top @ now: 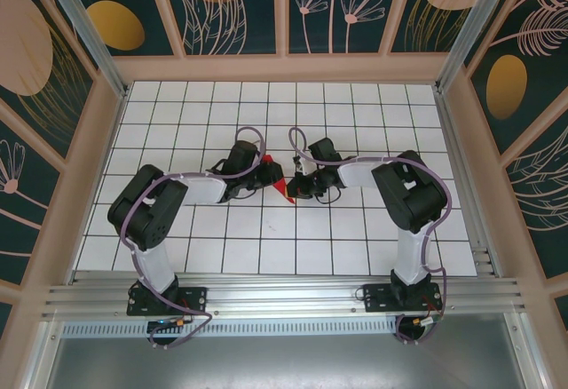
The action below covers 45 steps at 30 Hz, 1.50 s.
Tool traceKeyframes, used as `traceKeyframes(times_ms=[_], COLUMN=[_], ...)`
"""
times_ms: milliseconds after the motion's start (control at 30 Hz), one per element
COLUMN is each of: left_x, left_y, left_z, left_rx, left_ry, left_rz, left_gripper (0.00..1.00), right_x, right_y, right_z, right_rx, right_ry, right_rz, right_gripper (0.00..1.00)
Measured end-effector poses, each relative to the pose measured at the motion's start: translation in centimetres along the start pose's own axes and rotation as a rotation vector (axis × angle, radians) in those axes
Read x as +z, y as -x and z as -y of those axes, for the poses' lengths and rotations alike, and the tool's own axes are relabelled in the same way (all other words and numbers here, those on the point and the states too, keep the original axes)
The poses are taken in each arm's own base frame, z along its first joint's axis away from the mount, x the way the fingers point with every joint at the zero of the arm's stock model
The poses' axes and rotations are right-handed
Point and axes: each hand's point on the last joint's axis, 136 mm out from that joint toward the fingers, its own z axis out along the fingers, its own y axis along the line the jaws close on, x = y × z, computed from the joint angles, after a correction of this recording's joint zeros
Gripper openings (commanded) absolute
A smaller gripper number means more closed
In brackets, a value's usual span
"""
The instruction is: Fold a paper plane with a square sheet of paper (pick it up from the middle)
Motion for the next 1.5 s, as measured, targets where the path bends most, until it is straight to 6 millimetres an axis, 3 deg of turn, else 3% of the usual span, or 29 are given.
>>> traceKeyframes(times_ms=[433, 967, 1267, 1500], left_x=[0.3, 0.4, 0.4, 0.4], left_y=[0.8, 0.8, 0.8, 0.8], left_z=[-3.5, -4.0, -4.3, -4.3], left_rx=[-0.017, -0.024, -0.029, -0.029], left_ry=[0.202, 0.24, 0.253, 0.253], left_rz=[0.035, 0.025, 0.026, 0.025], left_gripper=[0.29, 0.24, 0.19, 0.19], right_x=[0.0, -0.2, -0.6, 0.5], right_y=[0.0, 0.4, 2.6, 2.8], right_z=[0.1, -0.4, -2.1, -2.5], right_rx=[-0.001, -0.008, -0.043, -0.059], right_ry=[-0.006, -0.02, -0.015, -0.013], right_rz=[0.002, -0.006, 0.036, 0.023], right_gripper=[0.01, 0.02, 0.02, 0.02])
